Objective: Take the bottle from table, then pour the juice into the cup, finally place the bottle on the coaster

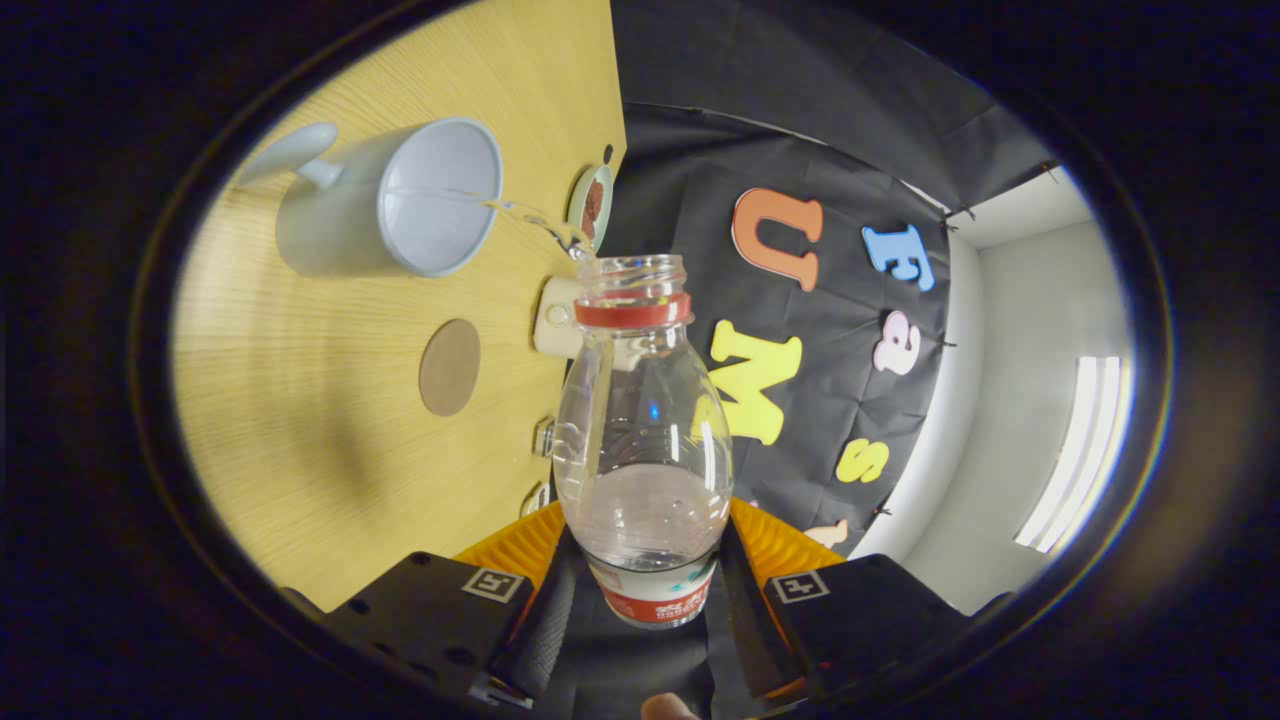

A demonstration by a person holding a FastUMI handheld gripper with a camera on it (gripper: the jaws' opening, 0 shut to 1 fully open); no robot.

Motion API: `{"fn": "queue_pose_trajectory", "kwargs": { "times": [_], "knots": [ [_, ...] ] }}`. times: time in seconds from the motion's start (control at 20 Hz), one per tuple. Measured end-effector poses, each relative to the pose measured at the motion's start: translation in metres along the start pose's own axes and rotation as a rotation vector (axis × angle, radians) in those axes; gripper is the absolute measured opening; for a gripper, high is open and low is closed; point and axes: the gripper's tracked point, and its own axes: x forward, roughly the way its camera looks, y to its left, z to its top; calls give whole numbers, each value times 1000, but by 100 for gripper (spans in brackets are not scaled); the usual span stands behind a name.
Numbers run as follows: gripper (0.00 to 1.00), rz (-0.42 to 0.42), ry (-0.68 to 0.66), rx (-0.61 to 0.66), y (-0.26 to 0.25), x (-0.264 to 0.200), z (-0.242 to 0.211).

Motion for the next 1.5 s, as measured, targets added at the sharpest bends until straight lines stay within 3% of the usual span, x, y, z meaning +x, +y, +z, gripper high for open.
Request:
{"fn": "queue_pose_trajectory", "kwargs": {
  "times": [1.5],
  "knots": [
    [75,-25,-16,-102,-19,0,10]
  ]
}}
